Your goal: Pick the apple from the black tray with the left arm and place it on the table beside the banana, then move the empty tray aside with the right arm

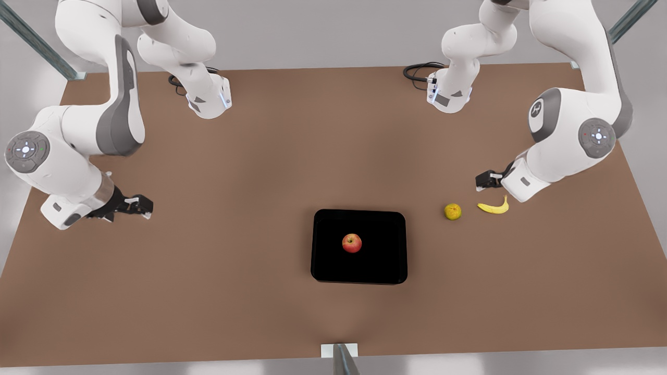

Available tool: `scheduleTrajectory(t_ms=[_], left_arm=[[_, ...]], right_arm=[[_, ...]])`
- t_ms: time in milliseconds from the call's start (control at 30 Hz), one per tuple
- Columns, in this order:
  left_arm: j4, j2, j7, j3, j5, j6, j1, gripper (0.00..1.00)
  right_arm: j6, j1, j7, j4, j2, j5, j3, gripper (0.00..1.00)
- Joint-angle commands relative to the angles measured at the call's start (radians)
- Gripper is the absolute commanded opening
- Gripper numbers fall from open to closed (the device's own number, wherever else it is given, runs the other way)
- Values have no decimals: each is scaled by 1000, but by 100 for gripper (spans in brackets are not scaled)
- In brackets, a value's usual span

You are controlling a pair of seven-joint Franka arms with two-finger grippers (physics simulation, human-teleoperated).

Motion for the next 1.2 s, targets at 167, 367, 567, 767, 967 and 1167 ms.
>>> scheduleTrajectory(t_ms=[167, 367, 567, 767, 967, 1167], left_arm=[[343, 325, -669, -1, 133, 56, -487, 100], [630, 724, -1080, 21, 265, 255, -678, 100], [407, 736, -1077, 33, 301, 427, -658, 100], [466, 756, -1070, 34, 347, 453, -642, 100], [458, 822, -1053, 51, 415, 487, -648, 100], [463, 846, -1054, 61, 418, 538, -645, 100]], right_arm=[[-13, 45, 23, 1, -6, -17, 0, 100], [-13, 57, 22, 9, -5, -24, -1, 100], [-13, 57, 20, 9, -5, -24, -1, 100], [-13, 57, 19, 14, 0, -24, -1, 100], [-13, 57, 19, 14, 0, -24, -3, 100], [-13, 57, 19, 14, 0, -24, -3, 100]])
